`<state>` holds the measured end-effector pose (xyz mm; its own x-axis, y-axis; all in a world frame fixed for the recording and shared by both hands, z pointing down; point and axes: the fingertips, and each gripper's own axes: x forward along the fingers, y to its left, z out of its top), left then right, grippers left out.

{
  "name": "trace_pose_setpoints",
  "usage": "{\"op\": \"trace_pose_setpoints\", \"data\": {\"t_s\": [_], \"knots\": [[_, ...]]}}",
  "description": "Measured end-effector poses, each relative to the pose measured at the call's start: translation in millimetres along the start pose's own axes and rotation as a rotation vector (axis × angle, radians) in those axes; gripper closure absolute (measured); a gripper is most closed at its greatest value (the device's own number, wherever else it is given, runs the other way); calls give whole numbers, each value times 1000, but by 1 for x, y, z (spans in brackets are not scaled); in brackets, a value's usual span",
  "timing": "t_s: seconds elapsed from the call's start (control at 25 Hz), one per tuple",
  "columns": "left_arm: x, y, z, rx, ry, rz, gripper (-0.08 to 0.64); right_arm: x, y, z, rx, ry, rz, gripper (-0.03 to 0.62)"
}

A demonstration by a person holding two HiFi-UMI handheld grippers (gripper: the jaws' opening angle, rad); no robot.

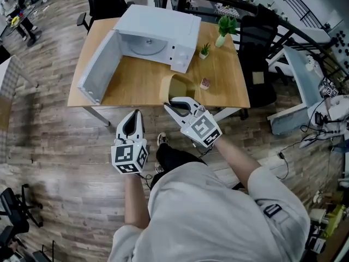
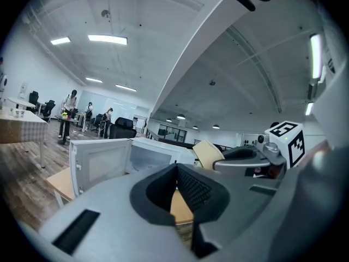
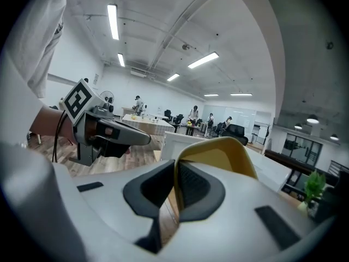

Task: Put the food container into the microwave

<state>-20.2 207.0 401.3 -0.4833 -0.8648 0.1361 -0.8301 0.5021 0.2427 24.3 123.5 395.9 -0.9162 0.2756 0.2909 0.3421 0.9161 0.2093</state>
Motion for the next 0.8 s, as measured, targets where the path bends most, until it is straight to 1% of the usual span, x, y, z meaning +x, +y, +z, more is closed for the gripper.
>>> {"op": "trace_pose_setpoints", "data": {"t_s": [0.08,0.16,0.32,0.56,0.64,0.72,0.8], "knots": [[11,8,2,-6,6,-4,548,12,-7,-5,3,5,17,571],[25,11,4,-5,22,-25,548,23,-16,-11,7,16,35,571],[50,23,5,60,76,-54,548,47,-30,-20,19,32,70,571],[88,47,0,111,149,-62,548,78,-47,-32,33,59,128,571],[102,52,-3,141,174,-71,548,90,-54,-36,39,68,145,571],[114,53,-9,181,213,-108,548,100,-59,-43,48,81,174,571],[125,53,-18,240,266,-154,548,110,-61,-51,50,98,230,571]]}}
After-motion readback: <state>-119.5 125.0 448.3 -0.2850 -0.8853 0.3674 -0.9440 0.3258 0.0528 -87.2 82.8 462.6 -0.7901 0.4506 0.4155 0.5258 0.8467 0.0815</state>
